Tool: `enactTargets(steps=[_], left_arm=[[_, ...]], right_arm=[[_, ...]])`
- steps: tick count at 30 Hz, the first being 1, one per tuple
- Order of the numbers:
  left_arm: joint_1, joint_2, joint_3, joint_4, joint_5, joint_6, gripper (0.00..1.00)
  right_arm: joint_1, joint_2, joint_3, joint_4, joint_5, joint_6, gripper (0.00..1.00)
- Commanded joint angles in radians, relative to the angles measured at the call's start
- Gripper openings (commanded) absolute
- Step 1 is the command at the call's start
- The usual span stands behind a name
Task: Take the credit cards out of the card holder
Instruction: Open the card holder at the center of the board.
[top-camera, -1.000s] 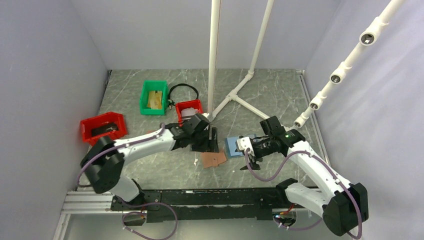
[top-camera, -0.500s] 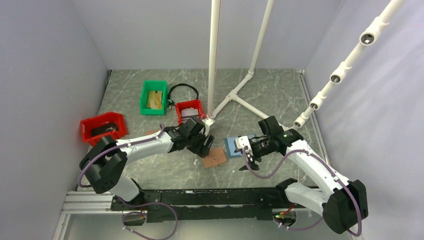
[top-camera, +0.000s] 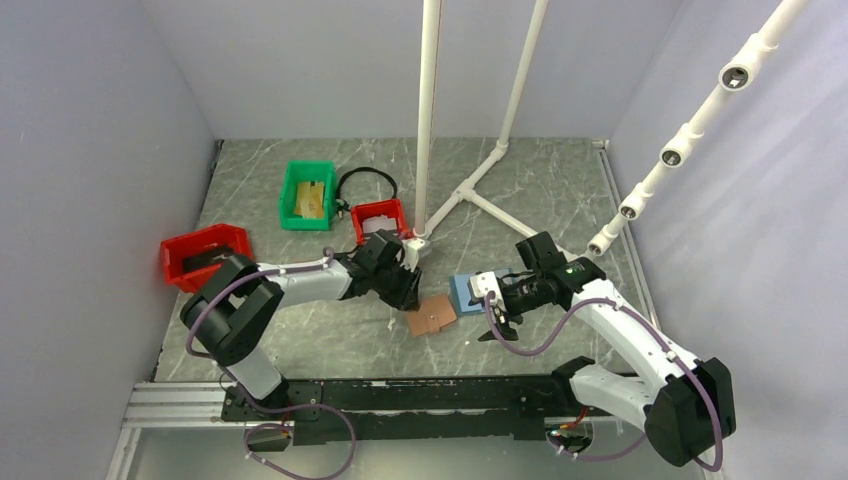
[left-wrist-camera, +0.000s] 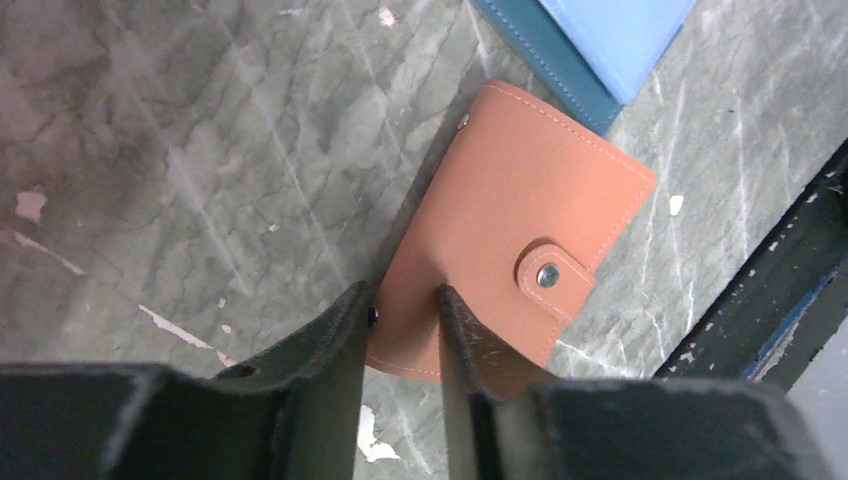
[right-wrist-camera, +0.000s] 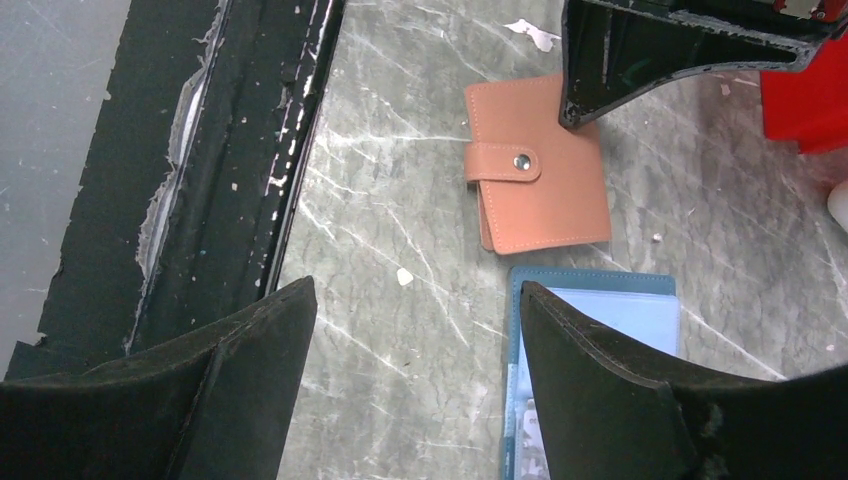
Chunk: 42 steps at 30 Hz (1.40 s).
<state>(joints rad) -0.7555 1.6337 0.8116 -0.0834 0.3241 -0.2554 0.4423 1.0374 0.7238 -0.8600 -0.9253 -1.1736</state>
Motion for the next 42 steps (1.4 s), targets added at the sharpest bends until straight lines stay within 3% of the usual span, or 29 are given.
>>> enactTargets(steps=[1,4,7,13,18,22,25,29,36,42], left_arm=[[-0.002,0.026,-0.029,-0.011,0.034,-0.05,0.22],[-0.015,-0.029,-0.094,-0.015,-0.014,-0.152,0.0],[-0.056,-0.121,-0.179,-0.008,-0.114,-0.324,0.0],[-0.235,-0.278,-0.388,0.157,-0.35,-0.869,0.0],[-0.385,-0.291,-0.416,0.124,-0.553,-1.111,0.0],[-0.421,-0.302,-0.402,0.085,-0.608,-1.147,0.0],[-0.421,-0.339,-0.413,0.085,-0.626,-1.14,0.17],[-0.421,-0.398,-0.443,0.103,-0.637,-1.106,0.25],[-0.419,-0.446,-0.505,0.31,-0.631,-0.987,0.44],[-0.391,-0.367,-0.528,0.442,-0.568,-1.015,0.48]], right_arm=[[0.006,0.002,-0.001,0.012,-0.033,0.005,0.77],[0.014,0.021,0.007,0.011,-0.029,0.018,0.76],[0.053,0.049,0.008,0.042,0.002,0.062,0.74],[0.202,0.104,-0.017,0.272,0.193,0.283,0.68],[0.35,0.216,0.016,0.395,0.398,0.393,0.58],[0.442,0.297,0.019,0.45,0.491,0.421,0.57],[0.457,0.319,-0.003,0.486,0.542,0.433,0.57],[0.46,0.339,-0.001,0.515,0.566,0.46,0.55],[0.486,0.373,0.007,0.521,0.558,0.482,0.53],[0.487,0.391,0.01,0.503,0.508,0.483,0.52]])
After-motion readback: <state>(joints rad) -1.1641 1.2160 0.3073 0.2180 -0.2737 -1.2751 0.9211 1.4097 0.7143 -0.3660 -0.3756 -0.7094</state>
